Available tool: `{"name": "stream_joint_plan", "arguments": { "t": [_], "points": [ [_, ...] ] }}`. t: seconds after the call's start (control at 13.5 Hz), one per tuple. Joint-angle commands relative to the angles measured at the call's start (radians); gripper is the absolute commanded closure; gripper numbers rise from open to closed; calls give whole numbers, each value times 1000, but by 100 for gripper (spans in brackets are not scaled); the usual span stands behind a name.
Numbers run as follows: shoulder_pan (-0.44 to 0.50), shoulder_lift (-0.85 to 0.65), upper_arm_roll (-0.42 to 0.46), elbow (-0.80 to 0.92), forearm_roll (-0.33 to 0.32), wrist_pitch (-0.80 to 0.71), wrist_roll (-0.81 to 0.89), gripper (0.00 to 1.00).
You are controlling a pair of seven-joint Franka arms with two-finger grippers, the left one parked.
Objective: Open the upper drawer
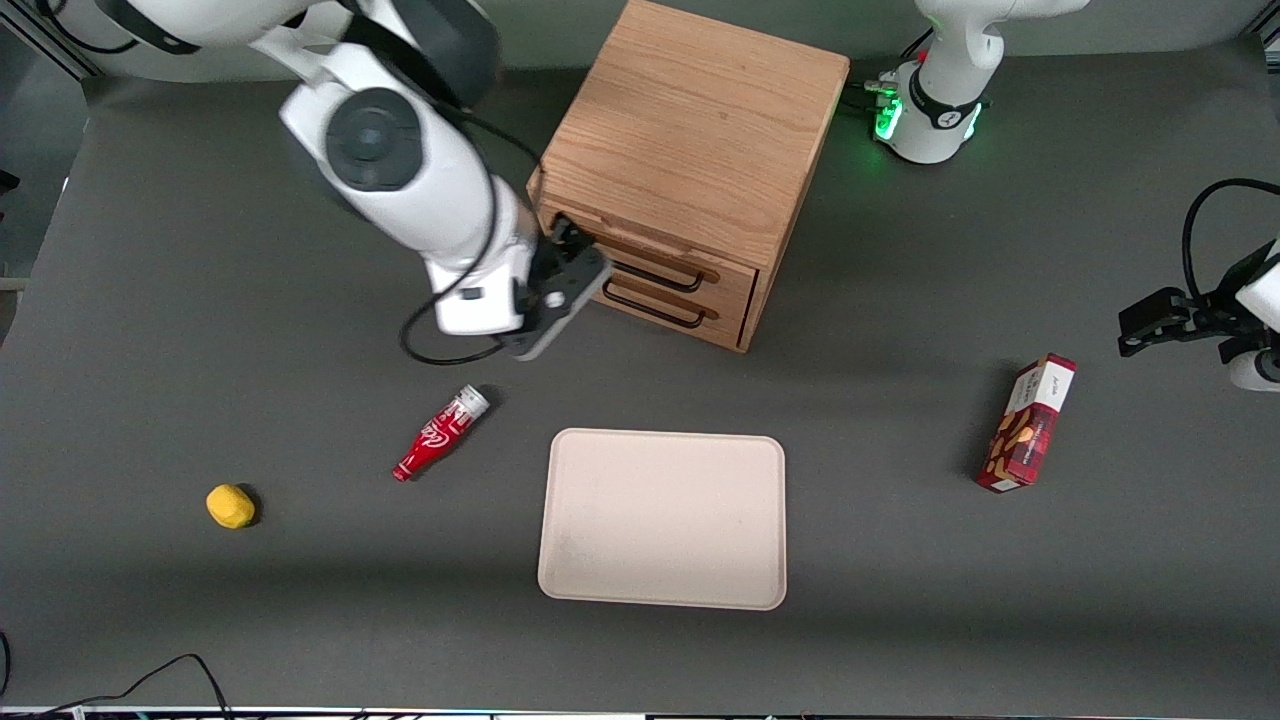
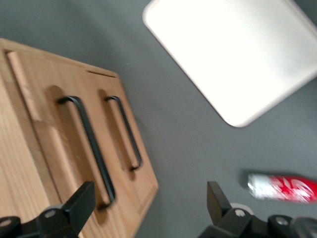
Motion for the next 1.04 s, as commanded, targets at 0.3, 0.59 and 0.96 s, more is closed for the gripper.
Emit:
{"name": "stream_joint_plan", "arguments": {
  "t": [0.3,0.59,0.96],
  "points": [
    [69,106,20,-60,-75,125,-34,0],
    [66,106,21,-115,-100,127,-41,0],
    [55,106,20,-138,-161,127,-103,0]
  ]
}}
